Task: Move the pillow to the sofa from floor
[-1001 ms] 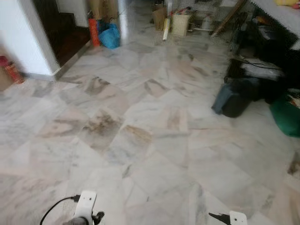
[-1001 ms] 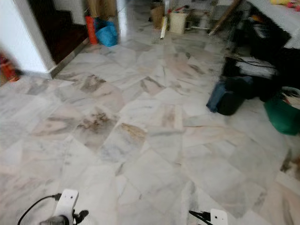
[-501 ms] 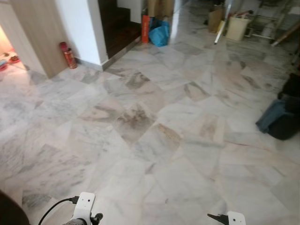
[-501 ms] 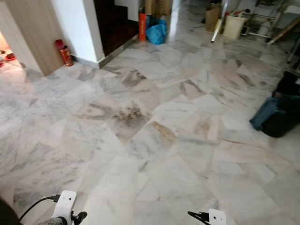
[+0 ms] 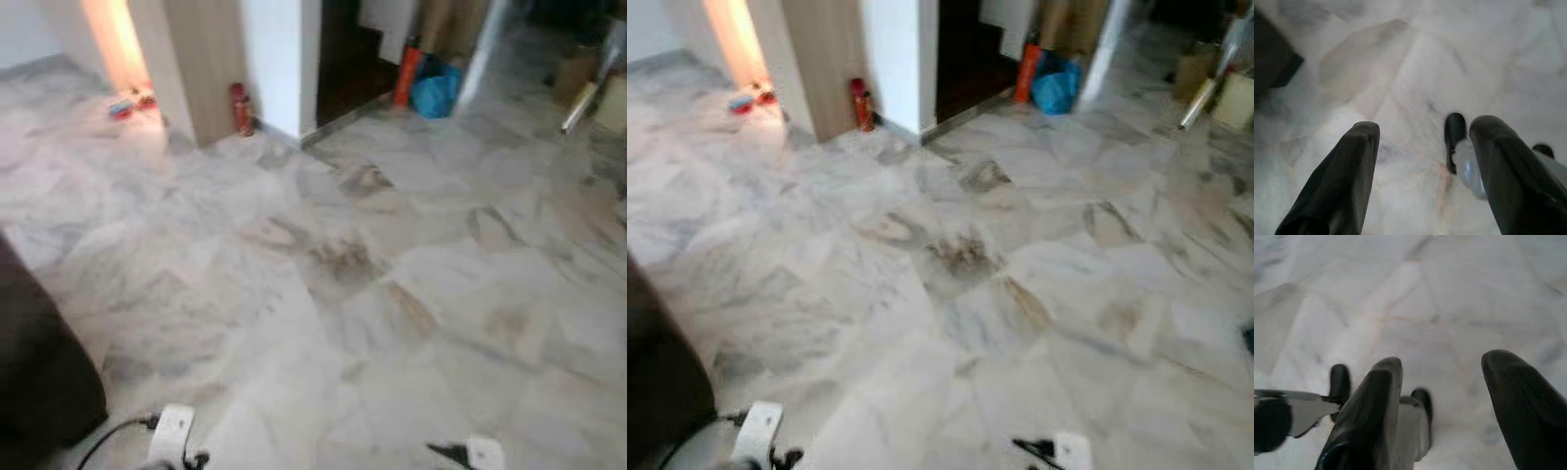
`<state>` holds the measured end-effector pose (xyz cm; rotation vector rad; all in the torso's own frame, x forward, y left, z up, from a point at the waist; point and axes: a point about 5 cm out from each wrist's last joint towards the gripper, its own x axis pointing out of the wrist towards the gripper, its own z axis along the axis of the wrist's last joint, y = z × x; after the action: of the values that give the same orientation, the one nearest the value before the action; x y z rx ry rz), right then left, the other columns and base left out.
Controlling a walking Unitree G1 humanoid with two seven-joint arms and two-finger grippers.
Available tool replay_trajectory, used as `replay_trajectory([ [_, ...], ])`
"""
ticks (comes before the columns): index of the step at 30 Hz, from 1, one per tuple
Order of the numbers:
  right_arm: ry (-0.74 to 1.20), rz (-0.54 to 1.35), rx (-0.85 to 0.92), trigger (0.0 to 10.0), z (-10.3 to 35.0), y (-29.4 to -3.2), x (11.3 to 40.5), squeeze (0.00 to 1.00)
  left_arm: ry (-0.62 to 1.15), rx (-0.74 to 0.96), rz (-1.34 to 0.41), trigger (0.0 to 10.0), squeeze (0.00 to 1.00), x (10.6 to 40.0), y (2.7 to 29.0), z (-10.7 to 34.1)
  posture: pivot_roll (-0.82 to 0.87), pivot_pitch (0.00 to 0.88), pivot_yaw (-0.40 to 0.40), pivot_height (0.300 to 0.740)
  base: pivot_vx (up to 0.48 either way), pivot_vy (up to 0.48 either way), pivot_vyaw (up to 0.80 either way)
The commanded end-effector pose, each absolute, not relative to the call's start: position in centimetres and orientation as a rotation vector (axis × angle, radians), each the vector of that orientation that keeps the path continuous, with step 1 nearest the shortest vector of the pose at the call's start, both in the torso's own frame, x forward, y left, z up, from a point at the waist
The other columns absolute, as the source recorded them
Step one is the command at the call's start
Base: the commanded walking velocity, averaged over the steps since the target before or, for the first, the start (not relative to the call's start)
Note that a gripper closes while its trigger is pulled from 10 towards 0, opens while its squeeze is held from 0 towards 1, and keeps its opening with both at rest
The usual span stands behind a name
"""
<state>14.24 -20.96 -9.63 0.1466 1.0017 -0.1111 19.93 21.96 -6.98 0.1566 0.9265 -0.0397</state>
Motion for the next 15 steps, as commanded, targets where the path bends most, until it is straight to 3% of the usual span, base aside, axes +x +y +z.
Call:
replay_trajectory([
  [1,1.025,-0.127,0.134,10.0,-9.9,-21.2,13.5,0.00,0.937,0.140,-0.037,10.0,0.00,19.6,21.8,-7.2,0.02,0.000,-0.030,0.740,0.000,0.000,0.80],
  [9,1.039,-0.120,0.119,10.0,-10.0,-21.3,13.2,0.00,0.934,0.142,-0.038,10.0,0.00,19.6,21.7,-7.2,0.02,0.000,-0.037,0.740,0.000,0.000,0.80],
  [15,1.046,-0.133,0.103,10.0,-9.7,-23.0,12.8,0.00,0.934,0.140,-0.038,10.0,0.00,19.5,21.6,-7.3,0.03,0.000,-0.040,0.740,0.000,0.000,0.80],
])
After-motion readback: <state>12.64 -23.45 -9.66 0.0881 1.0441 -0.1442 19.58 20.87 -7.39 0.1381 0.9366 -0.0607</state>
